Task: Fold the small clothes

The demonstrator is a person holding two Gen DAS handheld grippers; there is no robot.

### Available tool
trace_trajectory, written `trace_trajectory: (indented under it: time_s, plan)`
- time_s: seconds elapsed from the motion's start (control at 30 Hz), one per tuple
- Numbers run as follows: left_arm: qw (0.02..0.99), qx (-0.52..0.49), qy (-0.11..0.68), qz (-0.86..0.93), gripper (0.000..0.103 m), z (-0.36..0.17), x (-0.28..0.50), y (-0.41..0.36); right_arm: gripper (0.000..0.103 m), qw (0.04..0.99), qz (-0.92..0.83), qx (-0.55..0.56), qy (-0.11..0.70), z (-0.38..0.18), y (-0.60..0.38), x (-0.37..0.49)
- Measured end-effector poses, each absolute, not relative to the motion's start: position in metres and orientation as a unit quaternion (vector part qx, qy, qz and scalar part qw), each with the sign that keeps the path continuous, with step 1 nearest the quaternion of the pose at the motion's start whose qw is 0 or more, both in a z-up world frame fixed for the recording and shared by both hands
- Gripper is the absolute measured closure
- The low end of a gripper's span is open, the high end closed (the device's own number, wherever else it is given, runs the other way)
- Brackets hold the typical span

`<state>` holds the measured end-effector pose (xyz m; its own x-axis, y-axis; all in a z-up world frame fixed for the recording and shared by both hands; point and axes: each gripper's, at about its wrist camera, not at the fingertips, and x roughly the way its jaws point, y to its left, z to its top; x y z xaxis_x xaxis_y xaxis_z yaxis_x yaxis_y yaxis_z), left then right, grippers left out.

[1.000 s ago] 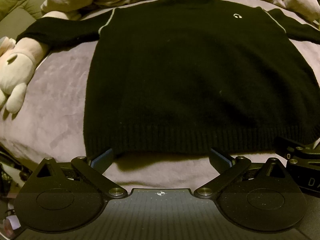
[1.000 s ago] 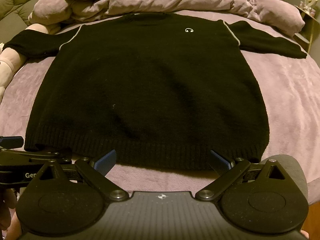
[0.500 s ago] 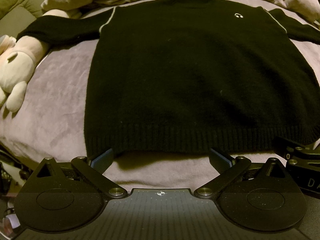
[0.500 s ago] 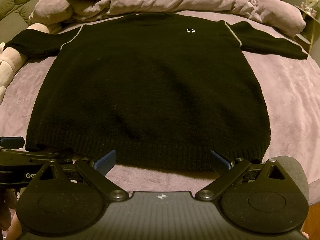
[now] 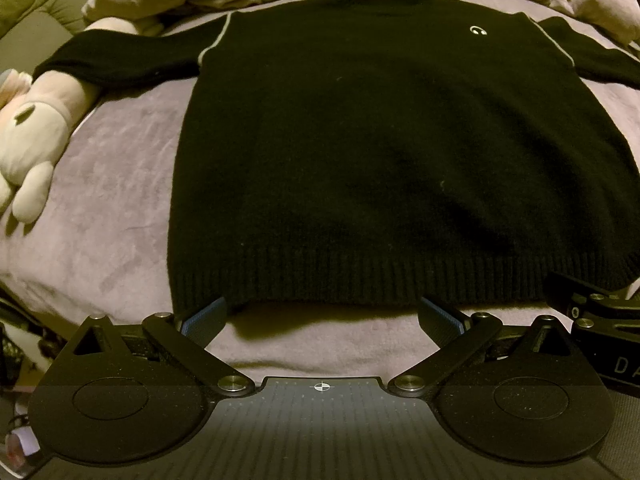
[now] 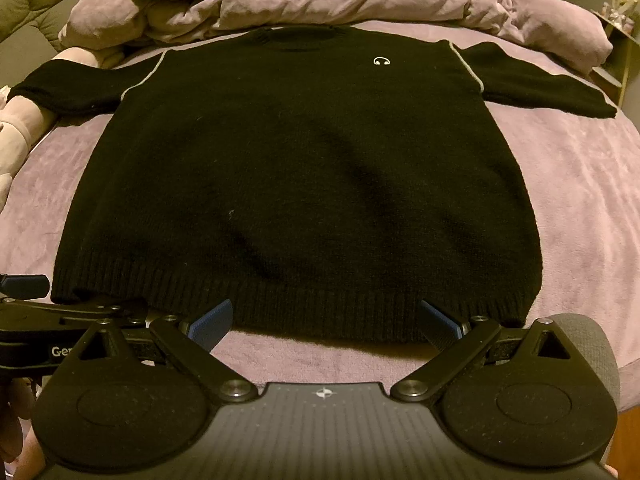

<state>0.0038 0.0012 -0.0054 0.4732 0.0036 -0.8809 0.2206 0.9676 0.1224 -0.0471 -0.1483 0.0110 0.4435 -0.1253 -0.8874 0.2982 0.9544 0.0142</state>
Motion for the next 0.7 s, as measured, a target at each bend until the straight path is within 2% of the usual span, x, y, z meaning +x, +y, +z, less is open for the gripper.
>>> trace_trajectory:
  time_s: [0.7]
  plan:
    - [0.846, 0.110, 0.517, -0.062, 0.000, -0.0059, 0.0059, -0.0018, 0.004, 0.844, -0.124, 0.087, 0.514, 0.0102, -0.1514, -0.0471]
